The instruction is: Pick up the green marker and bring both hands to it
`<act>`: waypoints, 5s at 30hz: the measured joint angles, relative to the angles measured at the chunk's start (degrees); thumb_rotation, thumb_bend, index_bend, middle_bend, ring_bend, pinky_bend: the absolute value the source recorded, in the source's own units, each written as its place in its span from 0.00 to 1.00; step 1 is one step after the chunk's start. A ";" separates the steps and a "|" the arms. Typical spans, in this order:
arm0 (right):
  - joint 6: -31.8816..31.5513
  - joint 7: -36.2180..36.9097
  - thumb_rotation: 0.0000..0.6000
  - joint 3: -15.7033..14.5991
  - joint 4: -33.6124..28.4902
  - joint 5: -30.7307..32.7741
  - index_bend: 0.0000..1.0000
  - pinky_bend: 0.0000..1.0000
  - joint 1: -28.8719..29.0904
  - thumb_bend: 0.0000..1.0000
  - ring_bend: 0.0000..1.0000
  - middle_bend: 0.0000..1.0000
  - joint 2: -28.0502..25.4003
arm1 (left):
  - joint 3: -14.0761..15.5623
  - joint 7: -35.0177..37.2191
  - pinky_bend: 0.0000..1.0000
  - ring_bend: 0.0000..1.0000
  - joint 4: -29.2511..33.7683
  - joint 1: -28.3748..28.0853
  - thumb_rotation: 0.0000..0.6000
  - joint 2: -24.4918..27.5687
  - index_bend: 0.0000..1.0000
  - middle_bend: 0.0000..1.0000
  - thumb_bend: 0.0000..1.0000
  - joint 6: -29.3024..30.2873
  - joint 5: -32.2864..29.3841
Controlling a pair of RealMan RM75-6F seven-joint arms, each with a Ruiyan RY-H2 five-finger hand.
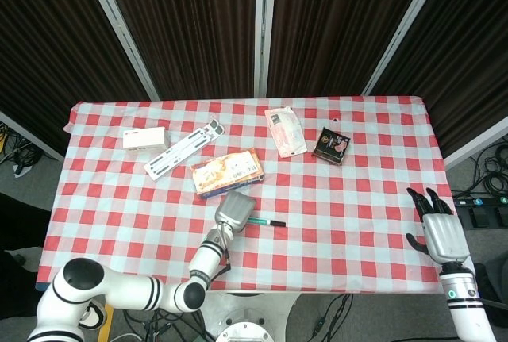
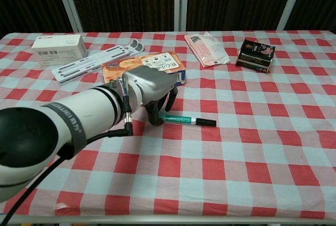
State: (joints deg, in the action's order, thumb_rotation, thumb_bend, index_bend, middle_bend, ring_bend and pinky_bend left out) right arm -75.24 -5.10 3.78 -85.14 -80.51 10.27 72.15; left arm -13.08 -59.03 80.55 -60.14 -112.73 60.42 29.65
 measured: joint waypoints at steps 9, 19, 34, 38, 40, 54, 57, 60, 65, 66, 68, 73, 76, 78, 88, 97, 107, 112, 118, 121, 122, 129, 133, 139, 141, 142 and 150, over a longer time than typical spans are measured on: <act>-0.31 0.60 1.00 0.06 0.57 0.02 0.05 0.19 -0.15 0.13 0.02 0.17 0.19 | 0.46 0.77 0.85 0.84 -1.01 -0.25 1.00 -0.62 0.50 0.54 0.31 0.00 -0.34; -0.41 0.94 1.00 0.10 0.86 0.05 0.05 0.19 -0.23 0.13 0.02 0.18 0.30 | 0.94 0.68 0.85 0.85 -0.31 -0.39 1.00 -0.29 0.52 0.56 0.40 0.69 -0.13; -1.17 -1.10 1.00 2.11 -1.82 -2.28 0.23 0.25 2.49 0.13 0.11 0.27 0.57 | -2.18 6.36 0.85 0.86 6.52 0.02 1.00 5.76 0.55 0.58 0.42 1.15 4.90; 0.37 -3.33 1.00 3.57 -3.53 -2.29 0.29 0.33 5.06 0.14 0.18 0.33 1.61 | -2.52 8.04 0.85 0.86 7.85 -0.13 1.00 6.71 0.55 0.58 0.42 0.97 7.22; 1.37 -5.02 1.00 4.43 -4.39 -2.34 0.33 0.37 6.82 0.15 0.21 0.37 2.75 | -2.52 8.74 0.85 0.86 8.30 -0.37 1.00 6.93 0.55 0.58 0.42 0.80 8.61; 9.81 -17.42 1.00 7.76 -7.53 -0.29 0.39 0.37 18.05 0.15 0.28 0.41 12.93 | -2.89 9.28 0.85 0.86 8.57 -3.00 1.00 6.46 0.55 0.58 0.42 0.56 9.23; 10.77 -18.72 1.00 7.62 -7.91 0.62 0.40 0.33 19.07 0.14 0.28 0.41 14.19 | -2.86 9.50 0.85 0.86 8.46 -3.19 1.00 6.59 0.55 0.58 0.42 0.67 9.11; 11.59 -19.18 1.00 7.16 -8.16 1.49 0.40 0.30 19.74 0.14 0.28 0.41 15.04 | -2.83 9.74 0.85 0.86 8.35 -3.36 1.00 6.79 0.55 0.58 0.42 0.64 8.96; 12.06 -19.95 1.00 6.18 -8.34 2.23 0.41 0.29 20.21 0.14 0.28 0.43 15.49 | -2.61 10.13 0.85 0.86 8.29 -3.44 1.00 7.18 0.55 0.58 0.42 0.72 8.95; 12.01 -20.08 1.00 6.07 -8.31 2.31 0.41 0.29 20.25 0.14 0.28 0.43 15.52 | -2.48 10.23 0.85 0.86 8.34 -3.43 1.00 7.30 0.55 0.58 0.42 0.80 9.05; 11.69 -20.25 1.00 5.97 -8.13 2.46 0.42 0.29 20.30 0.15 0.28 0.44 15.66 | -2.32 10.37 0.85 0.86 8.41 -3.41 1.00 7.46 0.55 0.58 0.42 0.90 9.21; 10.88 -20.47 1.00 5.88 -7.22 2.61 0.43 0.29 20.53 0.15 0.28 0.45 16.28 | -2.04 10.67 0.85 0.86 8.79 -3.42 1.00 7.61 0.55 0.58 0.42 1.07 9.22; 10.55 -20.33 1.00 5.88 -6.57 2.79 0.45 0.29 20.70 0.15 0.28 0.47 16.82 | -1.90 10.74 0.85 0.86 9.19 -3.42 1.00 7.58 0.55 0.58 0.42 1.43 9.25; 10.49 -20.31 1.00 5.82 -6.15 2.91 0.46 0.29 20.81 0.15 0.29 0.48 17.08 | -1.80 10.75 0.85 0.86 9.25 -3.44 1.00 7.46 0.55 0.58 0.42 1.57 9.09; 10.70 -20.16 1.00 5.41 -4.10 3.74 0.49 0.29 21.59 0.16 0.30 0.50 18.52 | -1.96 10.79 0.85 0.86 9.77 -3.67 1.00 7.39 0.55 0.58 0.42 2.33 8.79; 9.91 -19.63 1.00 5.37 -3.03 3.88 0.52 0.28 21.85 0.20 0.31 0.52 19.48 | -1.73 10.47 0.85 0.86 10.46 -3.84 1.00 7.46 0.55 0.58 0.42 2.54 8.17; 9.86 -19.70 1.00 5.06 -2.68 3.98 0.52 0.28 22.22 0.17 0.31 0.52 19.84 | -1.49 10.04 0.85 0.86 10.39 -4.15 1.00 7.35 0.55 0.58 0.42 2.52 7.23; 9.47 -19.61 1.00 4.78 -2.33 3.97 0.57 0.29 22.10 0.18 0.34 0.56 20.28 | -1.00 10.01 0.85 0.86 10.46 -3.94 1.00 7.34 0.55 0.58 0.42 2.78 7.09; 9.19 -19.44 1.00 4.62 -1.81 4.14 0.65 0.29 21.98 0.22 0.36 0.62 20.60 | -1.05 10.11 0.85 0.86 10.36 -3.99 1.00 7.43 0.55 0.58 0.42 2.71 6.92; 8.97 -19.35 1.00 4.55 -1.65 4.07 0.67 0.29 21.92 0.23 0.36 0.64 20.67 | -1.04 10.19 0.85 0.86 10.54 -3.97 1.00 7.51 0.55 0.58 0.42 2.81 7.05; 8.89 -19.29 1.00 4.55 -1.58 4.03 0.68 0.29 21.91 0.23 0.37 0.64 20.68 | -1.06 10.25 0.85 0.86 10.64 -3.95 1.00 7.54 0.55 0.58 0.42 2.86 7.13; 8.24 -18.01 1.00 4.59 -0.71 3.55 0.75 0.29 21.70 0.26 0.40 0.69 20.59 | -0.82 10.77 0.85 0.86 11.61 -3.51 1.00 8.27 0.55 0.58 0.42 3.33 8.00; 7.89 -17.37 1.00 4.30 0.13 3.40 0.76 0.29 21.25 0.26 0.40 0.70 20.35 | -0.27 11.13 0.85 0.86 11.68 -2.95 1.00 8.81 0.55 0.58 0.42 3.33 8.04; 7.93 -15.98 1.00 3.45 1.98 3.96 0.76 0.29 20.15 0.26 0.40 0.70 19.75 | 1.63 12.72 0.85 0.86 10.97 -1.29 1.00 9.60 0.54 0.58 0.42 3.05 8.83; 8.04 -15.44 1.00 3.12 2.83 4.24 0.76 0.29 19.75 0.26 0.40 0.70 19.71 | 2.70 13.21 0.85 0.86 9.90 -0.70 1.00 9.57 0.54 0.58 0.42 2.92 9.69; 8.16 -14.97 1.00 2.92 3.50 4.45 0.76 0.29 19.49 0.26 0.40 0.70 19.75 | 3.22 13.46 0.85 0.86 9.31 -0.42 1.00 9.51 0.54 0.58 0.42 2.83 10.14; 9.46 -11.17 1.00 2.01 9.21 5.54 0.76 0.29 18.27 0.25 0.40 0.70 21.32 | 7.31 16.87 0.84 0.86 2.67 2.51 1.00 8.30 0.54 0.58 0.37 0.52 14.37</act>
State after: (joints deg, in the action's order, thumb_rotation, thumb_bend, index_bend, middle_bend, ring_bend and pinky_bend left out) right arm -65.78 -16.27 5.79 -75.93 -74.97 28.55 93.47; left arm -5.77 -42.16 83.22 -57.63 -104.43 60.94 44.02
